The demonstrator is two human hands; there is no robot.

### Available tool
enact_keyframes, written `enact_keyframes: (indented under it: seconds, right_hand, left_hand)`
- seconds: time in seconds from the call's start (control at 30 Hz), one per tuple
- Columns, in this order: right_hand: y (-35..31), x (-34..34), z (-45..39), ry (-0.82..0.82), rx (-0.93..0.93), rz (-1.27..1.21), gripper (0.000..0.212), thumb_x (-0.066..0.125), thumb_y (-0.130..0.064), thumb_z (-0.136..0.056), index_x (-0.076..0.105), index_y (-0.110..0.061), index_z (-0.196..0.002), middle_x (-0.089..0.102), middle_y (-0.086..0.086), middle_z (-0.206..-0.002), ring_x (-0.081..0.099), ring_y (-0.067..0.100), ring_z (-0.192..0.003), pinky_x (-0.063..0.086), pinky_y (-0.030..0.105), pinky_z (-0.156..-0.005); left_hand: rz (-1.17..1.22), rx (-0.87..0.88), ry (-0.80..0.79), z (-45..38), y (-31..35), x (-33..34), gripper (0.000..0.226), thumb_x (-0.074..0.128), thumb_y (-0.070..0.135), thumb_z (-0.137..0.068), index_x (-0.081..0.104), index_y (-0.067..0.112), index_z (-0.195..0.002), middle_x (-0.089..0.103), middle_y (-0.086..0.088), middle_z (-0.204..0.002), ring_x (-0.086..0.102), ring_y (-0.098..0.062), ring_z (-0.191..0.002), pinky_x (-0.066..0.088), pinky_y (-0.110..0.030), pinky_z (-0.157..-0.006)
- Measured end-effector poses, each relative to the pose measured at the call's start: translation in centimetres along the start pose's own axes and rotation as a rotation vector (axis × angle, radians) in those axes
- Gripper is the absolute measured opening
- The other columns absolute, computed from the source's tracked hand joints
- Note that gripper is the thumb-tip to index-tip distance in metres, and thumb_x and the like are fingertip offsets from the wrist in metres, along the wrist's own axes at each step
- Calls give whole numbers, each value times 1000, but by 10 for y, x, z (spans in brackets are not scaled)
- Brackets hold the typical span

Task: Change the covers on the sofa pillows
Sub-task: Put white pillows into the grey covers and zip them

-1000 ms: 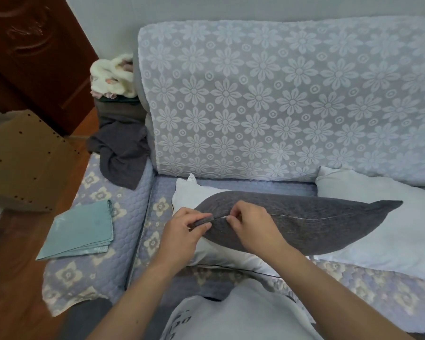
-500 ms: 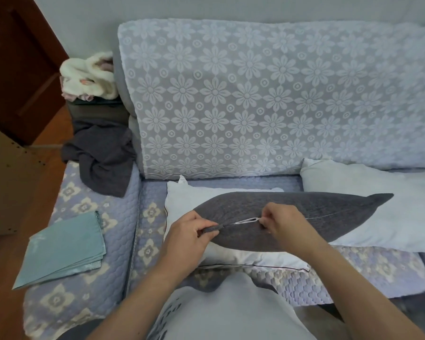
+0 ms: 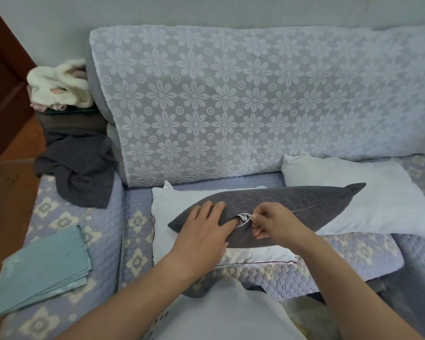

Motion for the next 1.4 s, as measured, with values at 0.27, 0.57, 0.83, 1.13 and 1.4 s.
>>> enact_keyframes:
  seconds: [0.27, 0.57, 0.83, 1.13, 1.4]
  right_hand:
    - [1, 31, -6, -82, 35, 10, 20, 50, -9, -102, 59, -1, -86, 64, 10, -74, 64, 17, -64, 62, 33, -69]
    - [31, 14, -10, 148, 24, 24, 13, 60, -2, -92, 60, -15, -92, 62, 7, -83, 61, 20, -71, 59, 40, -74]
    - [25, 26, -22, 171, -259, 462, 49, 70, -23, -89, 54, -29, -135, 41, -9, -130, 56, 12, -102, 49, 32, -93]
    - [13, 26, -38, 308, -398, 556, 10, 64, -16, -90, 65, -20, -99, 55, -8, -96, 60, 20, -87, 41, 33, -66]
    - [0, 32, -45, 221, -482, 483, 16, 65, -19, -90, 67, -23, -105, 53, -13, -98, 59, 14, -91, 50, 38, -80]
  left_hand:
    - [-214, -86, -445, -22, -1, 51, 53, 47, 57, -96, 66, 17, -125, 33, -14, -146, 29, -37, -132, 28, -49, -109]
    - [101, -145, -245, -13, -15, 39, 45, 59, 30, -94, 48, 30, -137, 30, -3, -153, 34, -29, -134, 35, -43, -109]
    - [-148, -115, -416, -23, -21, 44, 47, 49, 27, -96, 49, 41, -141, 10, -14, -161, 20, -40, -140, 23, -52, -114]
    - [-208, -229, -406, -36, -14, 58, 48, 45, 59, -98, 59, 25, -130, 24, -14, -154, 29, -37, -135, 26, -53, -109]
    - [-129, -135, -355, -37, -22, 60, 49, 49, 55, -95, 55, 24, -131, 21, -14, -158, 27, -37, -140, 22, -51, -115]
Point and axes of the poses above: each hand's wrist, its own z-axis away from the middle knuckle, its own x-axis out of the palm, y = z × x, the point moved 8 cm from there along -z, towards the middle knuckle
